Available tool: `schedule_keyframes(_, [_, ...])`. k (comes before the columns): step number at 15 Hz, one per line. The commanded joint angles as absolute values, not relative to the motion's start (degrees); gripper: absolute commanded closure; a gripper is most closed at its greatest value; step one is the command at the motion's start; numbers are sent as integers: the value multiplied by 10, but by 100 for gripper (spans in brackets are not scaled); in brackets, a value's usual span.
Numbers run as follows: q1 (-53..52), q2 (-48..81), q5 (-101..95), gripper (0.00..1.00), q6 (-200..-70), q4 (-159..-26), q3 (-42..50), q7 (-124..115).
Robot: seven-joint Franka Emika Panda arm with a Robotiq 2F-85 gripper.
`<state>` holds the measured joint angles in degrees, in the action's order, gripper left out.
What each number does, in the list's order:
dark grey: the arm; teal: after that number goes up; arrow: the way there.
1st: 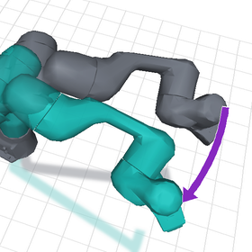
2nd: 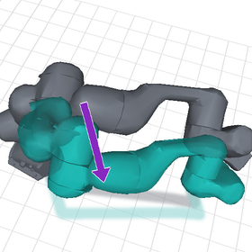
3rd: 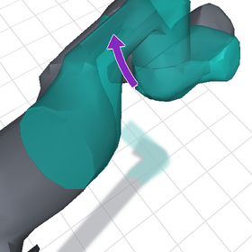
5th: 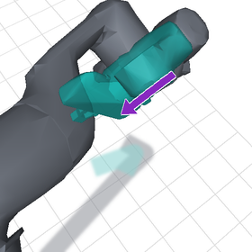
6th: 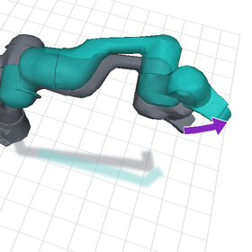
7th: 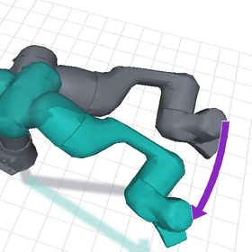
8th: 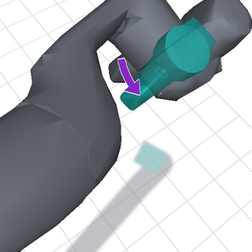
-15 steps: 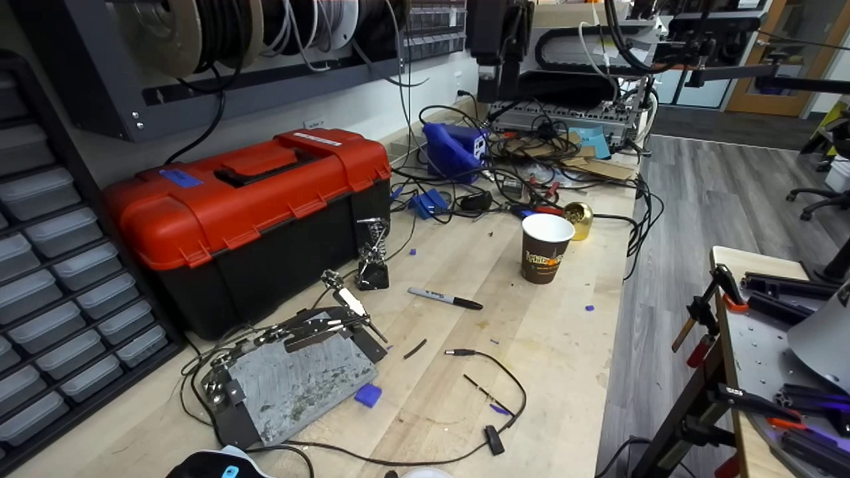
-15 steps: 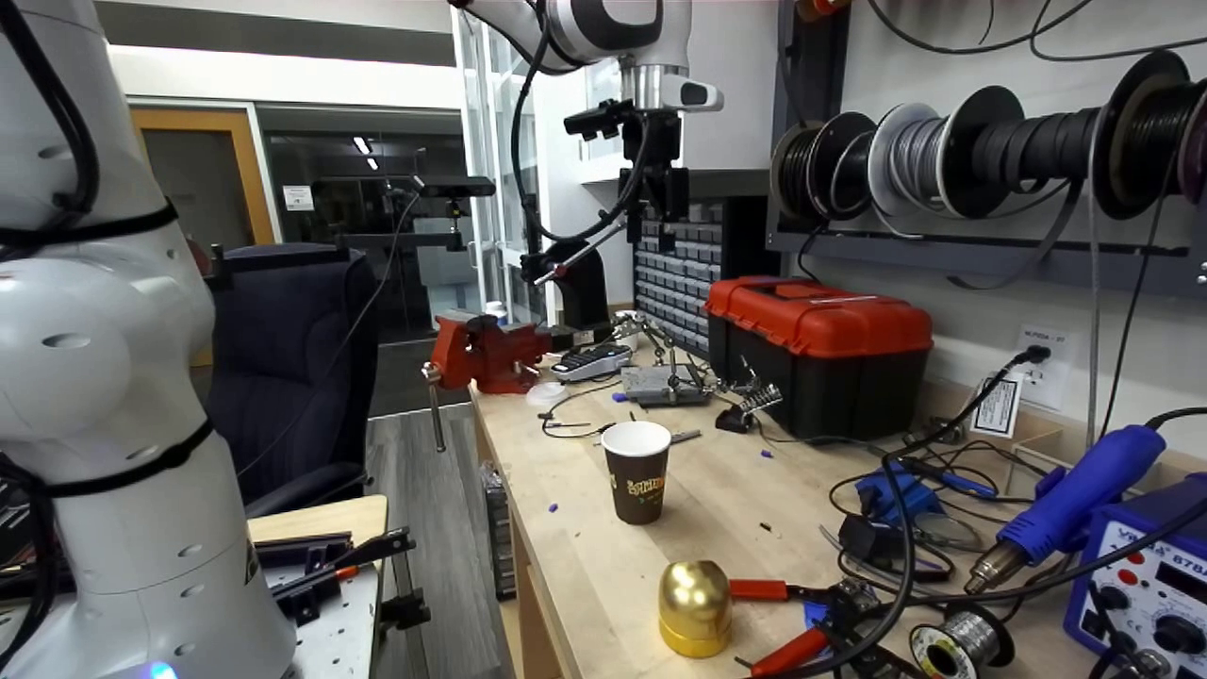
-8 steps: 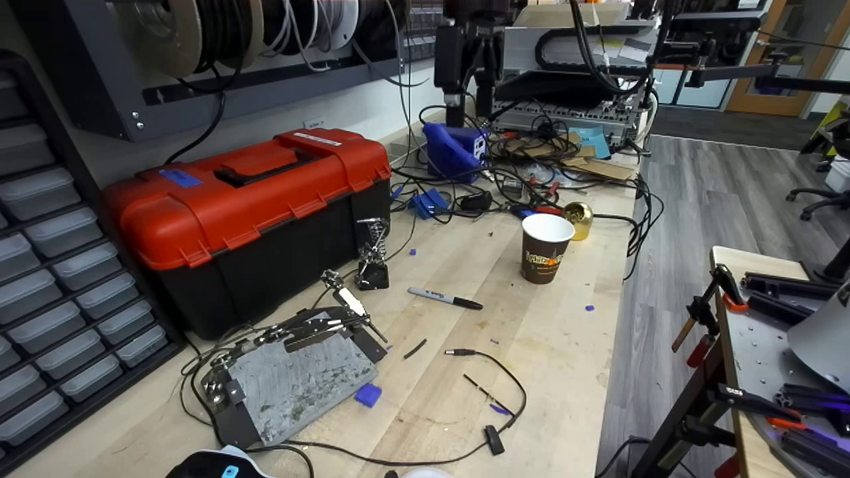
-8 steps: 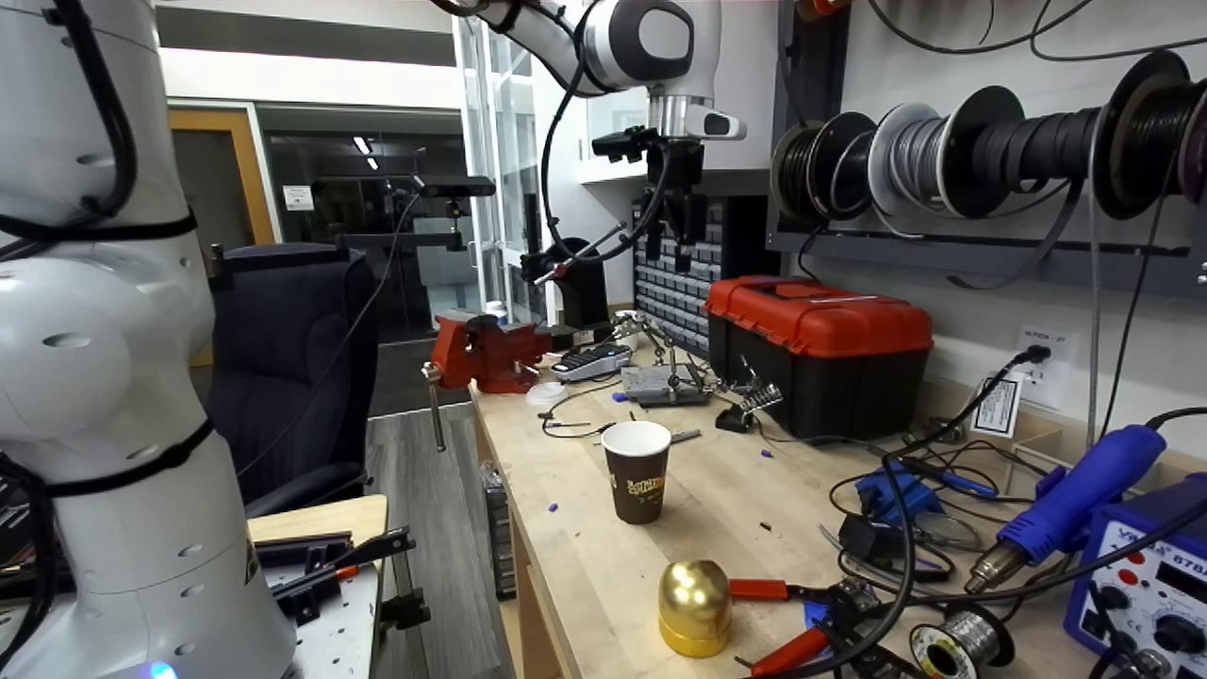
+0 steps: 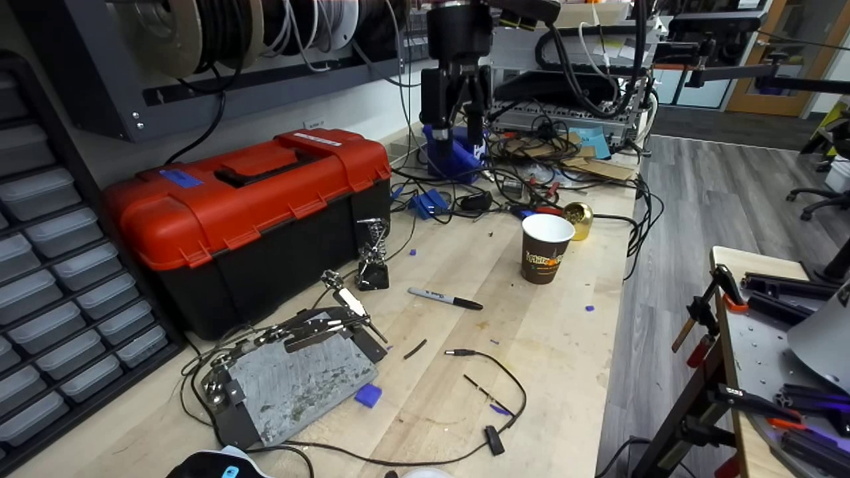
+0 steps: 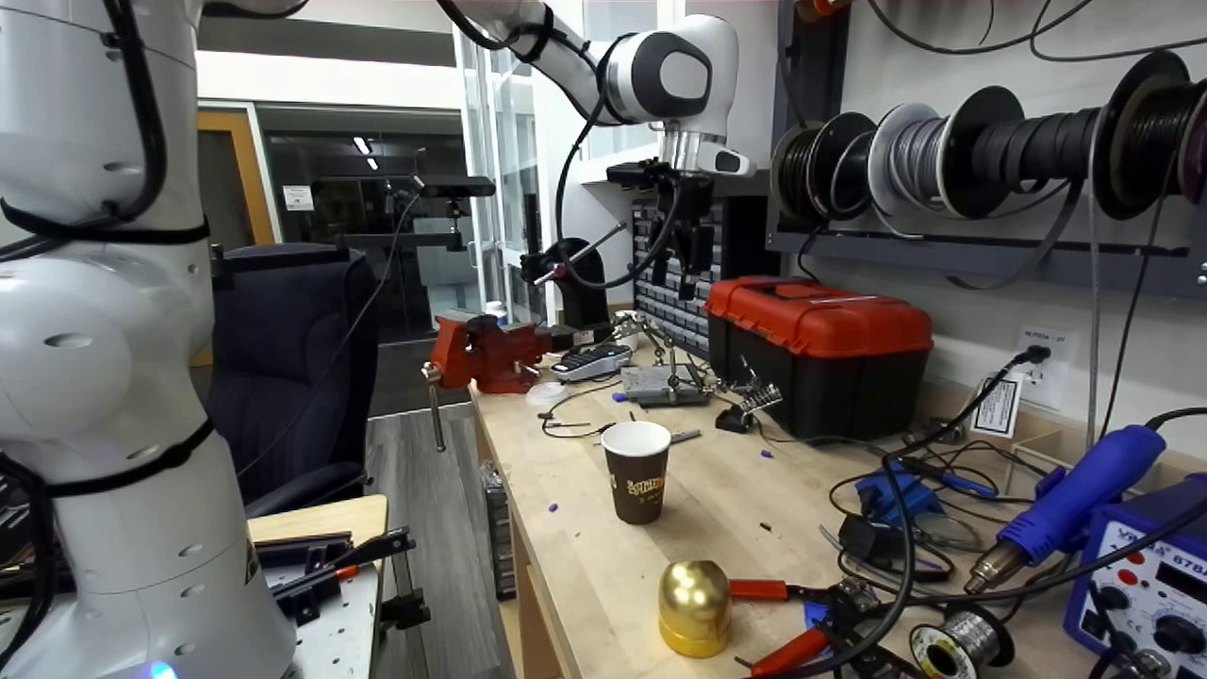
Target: Put the pen in the cup
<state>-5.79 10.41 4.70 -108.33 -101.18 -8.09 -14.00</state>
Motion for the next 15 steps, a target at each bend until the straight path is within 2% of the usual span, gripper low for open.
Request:
schedule_keyframes(1, [-66, 104, 49, 0, -1082, -1010, -72, -139])
schedule_keyframes(6, [-67, 104, 46, 0, -1086, -1015, -71, -143])
schedule_keyframes(15, [-81, 201, 52, 0, -1165, -1037, -71, -142])
